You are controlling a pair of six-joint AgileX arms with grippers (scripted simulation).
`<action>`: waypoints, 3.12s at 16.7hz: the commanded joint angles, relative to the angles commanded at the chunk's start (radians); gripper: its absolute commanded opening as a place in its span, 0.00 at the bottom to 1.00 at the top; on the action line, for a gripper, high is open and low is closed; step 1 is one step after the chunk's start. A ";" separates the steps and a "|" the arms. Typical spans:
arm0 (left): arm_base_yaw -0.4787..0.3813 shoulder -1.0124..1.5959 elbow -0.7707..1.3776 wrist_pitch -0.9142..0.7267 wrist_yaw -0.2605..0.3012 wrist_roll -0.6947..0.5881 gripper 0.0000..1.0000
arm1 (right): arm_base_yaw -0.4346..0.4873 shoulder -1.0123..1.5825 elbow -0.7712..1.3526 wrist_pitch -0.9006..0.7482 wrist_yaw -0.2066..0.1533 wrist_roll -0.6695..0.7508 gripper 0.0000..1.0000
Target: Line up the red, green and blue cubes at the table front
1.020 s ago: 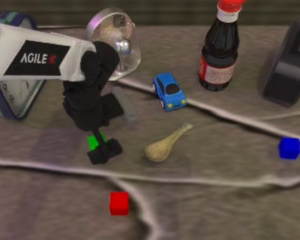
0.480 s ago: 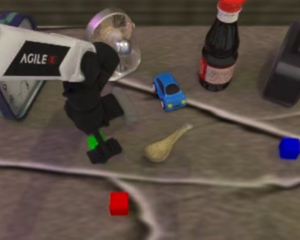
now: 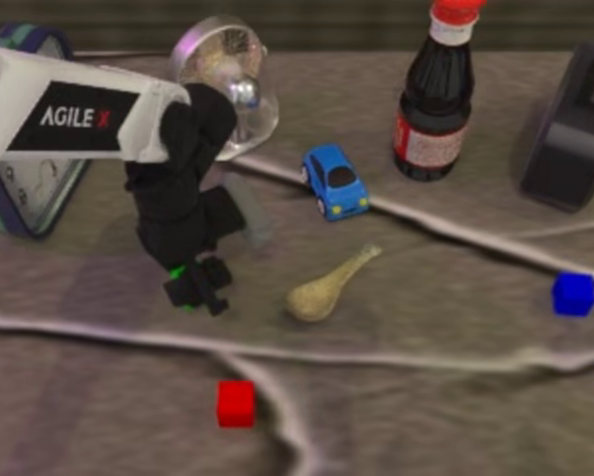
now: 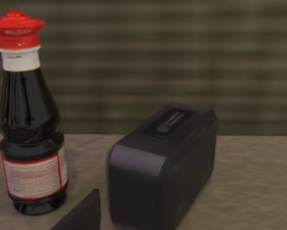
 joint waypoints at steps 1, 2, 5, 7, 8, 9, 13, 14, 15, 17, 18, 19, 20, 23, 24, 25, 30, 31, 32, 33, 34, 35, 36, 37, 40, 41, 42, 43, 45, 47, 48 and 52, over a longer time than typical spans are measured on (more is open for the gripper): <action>0.000 0.000 0.000 0.000 0.000 0.000 0.00 | 0.000 0.000 0.000 0.000 0.000 0.000 1.00; 0.000 0.000 0.000 0.000 0.000 0.000 0.00 | 0.000 0.000 0.000 0.000 0.000 0.000 1.00; 0.000 0.000 0.000 0.000 0.000 0.000 0.00 | 0.000 0.000 0.000 0.000 0.000 0.000 1.00; 0.000 0.000 0.000 0.000 0.000 0.000 0.00 | 0.000 0.000 0.000 0.000 0.000 0.000 1.00; 0.000 -0.024 0.004 -0.015 0.010 -0.008 0.00 | 0.000 0.000 0.000 0.000 0.000 0.000 1.00; 0.000 -0.025 0.006 -0.018 0.010 -0.008 0.00 | 0.000 0.000 0.000 0.000 0.000 0.000 1.00; 0.010 -0.071 0.070 -0.134 0.010 -0.009 0.00 | 0.000 0.000 0.000 0.000 0.000 0.000 1.00; 0.012 -0.088 0.090 -0.177 0.010 -0.009 0.00 | 0.000 0.000 0.000 0.000 0.000 0.000 1.00; 0.015 -0.104 0.109 -0.211 0.010 -0.009 0.00 | 0.000 0.000 0.000 0.000 0.000 0.000 1.00; 0.019 -0.127 0.131 -0.247 0.009 -0.010 0.00 | 0.000 0.000 0.000 0.000 0.000 0.000 1.00; 0.019 -0.130 0.132 -0.249 0.009 -0.011 0.00 | 0.000 0.000 0.000 0.000 0.000 0.000 1.00; 0.019 -0.130 0.132 -0.249 0.009 -0.011 0.00 | 0.000 0.000 0.000 0.000 0.000 0.000 1.00; 0.019 -0.130 0.132 -0.249 0.009 -0.011 0.00 | 0.000 0.000 0.000 0.000 0.000 0.000 1.00; -0.002 -0.130 0.128 -0.247 0.009 -0.008 0.00 | 0.000 0.000 0.000 0.000 0.000 0.000 1.00; -0.026 -0.136 0.123 -0.249 0.009 -0.007 0.00 | 0.000 0.000 0.000 0.000 0.000 0.000 1.00; -0.059 -0.144 0.116 -0.250 0.008 -0.006 0.00 | 0.000 0.000 0.000 0.000 0.000 0.000 1.00; -0.307 -0.210 0.056 -0.261 0.007 -0.002 0.00 | 0.000 0.000 0.000 0.000 0.000 0.000 1.00; -0.356 -0.223 0.044 -0.262 0.006 0.000 0.00 | 0.000 0.000 0.000 0.000 0.000 0.000 1.00; -0.397 -0.237 0.034 -0.263 0.006 0.000 0.00 | 0.000 0.000 0.000 0.000 0.000 0.000 1.00; -0.429 -0.249 0.025 -0.263 0.005 0.001 0.00 | 0.000 0.000 0.000 0.000 0.000 0.000 1.00; -0.449 -0.258 0.018 -0.262 0.005 0.001 0.00 | 0.000 0.000 0.000 0.000 0.000 0.000 1.00; -0.459 -0.263 0.015 -0.262 0.005 0.001 0.00 | 0.000 0.000 0.000 0.000 0.000 0.000 1.00; -0.460 -0.264 0.014 -0.262 0.005 0.001 0.00 | 0.000 0.000 0.000 0.000 0.000 0.000 1.00; -0.460 -0.264 0.014 -0.262 0.005 0.001 0.00 | 0.000 0.000 0.000 0.000 0.000 0.000 1.00; -0.456 -0.258 0.016 -0.258 0.005 0.002 0.00 | 0.000 0.000 0.000 0.000 0.000 0.000 1.00; -0.456 -0.252 0.007 -0.244 0.005 0.002 0.00 | 0.000 0.000 0.000 0.000 0.000 0.000 1.00; -0.456 -0.242 -0.008 -0.220 0.005 0.001 0.00 | 0.000 0.000 0.000 0.000 0.000 0.000 1.00; -0.456 -0.229 -0.026 -0.188 0.005 0.000 0.00 | 0.000 0.000 0.000 0.000 0.000 0.000 1.00; -0.457 -0.197 -0.068 -0.108 0.006 0.000 0.00 | 0.000 0.000 0.000 0.000 0.000 0.000 1.00; -0.460 -0.169 -0.105 -0.042 0.006 0.000 0.00 | 0.000 0.000 0.000 0.000 0.000 0.000 1.00; -0.461 -0.159 -0.117 -0.024 0.006 0.001 0.00 | 0.000 0.000 0.000 0.000 0.000 0.000 1.00; -0.461 -0.154 -0.122 -0.016 0.005 0.001 0.00 | 0.000 0.000 0.000 0.000 0.000 0.000 1.00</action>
